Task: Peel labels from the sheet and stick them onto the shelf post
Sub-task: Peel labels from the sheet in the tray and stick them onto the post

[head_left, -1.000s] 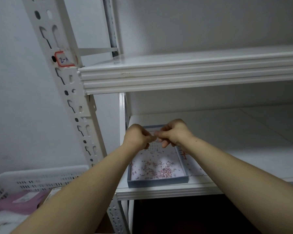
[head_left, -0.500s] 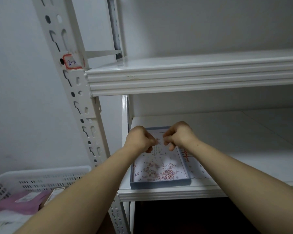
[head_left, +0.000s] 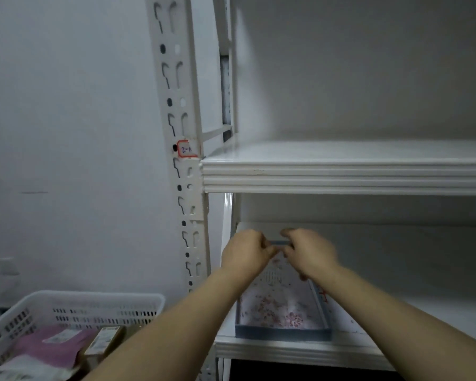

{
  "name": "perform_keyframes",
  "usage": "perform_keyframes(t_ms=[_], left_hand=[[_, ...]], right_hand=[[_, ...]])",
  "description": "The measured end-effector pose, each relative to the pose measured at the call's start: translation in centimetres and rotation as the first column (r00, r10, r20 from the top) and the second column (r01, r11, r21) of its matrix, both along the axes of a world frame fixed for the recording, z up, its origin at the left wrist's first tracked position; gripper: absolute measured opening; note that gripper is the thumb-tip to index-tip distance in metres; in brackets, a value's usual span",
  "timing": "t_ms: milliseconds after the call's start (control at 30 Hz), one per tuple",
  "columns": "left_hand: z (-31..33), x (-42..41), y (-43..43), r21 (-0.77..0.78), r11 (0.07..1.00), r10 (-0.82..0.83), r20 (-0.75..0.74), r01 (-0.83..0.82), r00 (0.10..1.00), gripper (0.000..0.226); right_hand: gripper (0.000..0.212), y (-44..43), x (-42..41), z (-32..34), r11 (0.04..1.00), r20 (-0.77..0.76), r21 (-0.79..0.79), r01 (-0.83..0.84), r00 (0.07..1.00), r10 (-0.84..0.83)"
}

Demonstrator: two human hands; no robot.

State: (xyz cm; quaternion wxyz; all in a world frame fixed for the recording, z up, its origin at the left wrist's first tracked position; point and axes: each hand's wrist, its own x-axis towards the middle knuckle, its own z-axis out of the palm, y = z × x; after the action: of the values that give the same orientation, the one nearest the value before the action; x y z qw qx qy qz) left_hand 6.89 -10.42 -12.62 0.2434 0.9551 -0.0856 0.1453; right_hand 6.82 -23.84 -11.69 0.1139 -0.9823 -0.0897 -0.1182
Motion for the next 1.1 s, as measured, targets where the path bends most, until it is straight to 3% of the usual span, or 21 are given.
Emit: perform_keyframes(t_ms=[67, 133, 233, 300, 333, 400, 467, 533, 633, 700, 800, 933, 1100], left_hand=[[0.9, -1.1, 0.9, -0.035, 0.999, 0.04, 0.12, -0.036, 0.992, 0.052], [1.6, -2.3, 1.6, -0.091, 0.996, 0.006, 0.324, 0.025, 0.946, 0.053], [2.6, -3.5, 3.6, -0.127, 0.982, -0.01, 0.7, 0.138, 0.714, 0.035], [3.5, -3.8, 5.2, -0.157, 0.979, 0.048, 0.794, 0.127, 0.606, 0.025], [4.1, -4.0, 6.0, -0.185, 0.978, 0.094, 0.811, 0.101, 0.577, 0.035], [5.3, -4.1, 7.4, -0.313, 0.948, 0.223, 0.78, 0.056, 0.585, 0.059], [6.6, -4.3, 8.5, -0.477, 0.879, 0.325, 0.625, 0.018, 0.71, 0.082], [7.8, -4.2, 9.6, -0.586, 0.81, 0.282, 0.398, 0.006, 0.873, 0.109], [9.2, -3.7, 10.8, -0.654, 0.754, 0.112, 0.22, 0.062, 0.969, 0.128], [9.7, -2.9, 11.5, -0.693, 0.714, -0.001, 0.139, 0.098, 0.99, 0.12], [9.6, -1.8, 12.4, -0.665, 0.726, -0.145, 0.102, 0.176, 0.984, 0.068], [9.2, -1.6, 12.5, -0.617, 0.759, -0.207, 0.077, 0.21, 0.975, 0.072], [9.2, -1.6, 12.5, -0.624, 0.749, -0.229, 0.074, 0.224, 0.971, 0.065]], right_hand=[[0.032, 0.9, -1.4, 1.4, 1.0, 0.065, 0.017, -0.01, 0.998, 0.009], [0.039, 1.9, -2.5, 2.5, 0.997, 0.169, 0.032, -0.069, 0.984, 0.062], [0.05, 3.5, -3.6, 4.3, 0.98, 0.406, 0.07, -0.187, 0.902, 0.143], [0.054, 4.7, -4.3, 5.7, 0.94, 0.54, 0.178, -0.291, 0.828, 0.153], [0.048, 5.3, -4.7, 6.6, 0.913, 0.614, 0.222, -0.342, 0.776, 0.141], [0.028, 6.6, -5.4, 8.5, 0.879, 0.7, 0.263, -0.398, 0.706, 0.11], [0.014, 8.1, -5.7, 10.3, 0.874, 0.673, 0.287, -0.392, 0.732, 0.108], [0.029, 9.5, -5.6, 11.8, 0.834, 0.619, 0.384, -0.396, 0.78, 0.086], [0.051, 11.4, -5.1, 13.7, 0.7, 0.461, 0.603, -0.384, 0.883, 0.088], [0.057, 12.6, -4.7, 14.6, 0.638, 0.343, 0.692, -0.337, 0.932, 0.12], [0.058, 13.7, -4.4, 15.8, 0.592, 0.199, 0.768, -0.245, 0.97, 0.142], [0.028, 14.8, -4.0, 16.3, 0.563, 0.143, 0.798, -0.214, 0.975, 0.168], [0.017, 16.1, -3.7, 16.2, 0.585, 0.169, 0.792, -0.177, 0.983, 0.069]])
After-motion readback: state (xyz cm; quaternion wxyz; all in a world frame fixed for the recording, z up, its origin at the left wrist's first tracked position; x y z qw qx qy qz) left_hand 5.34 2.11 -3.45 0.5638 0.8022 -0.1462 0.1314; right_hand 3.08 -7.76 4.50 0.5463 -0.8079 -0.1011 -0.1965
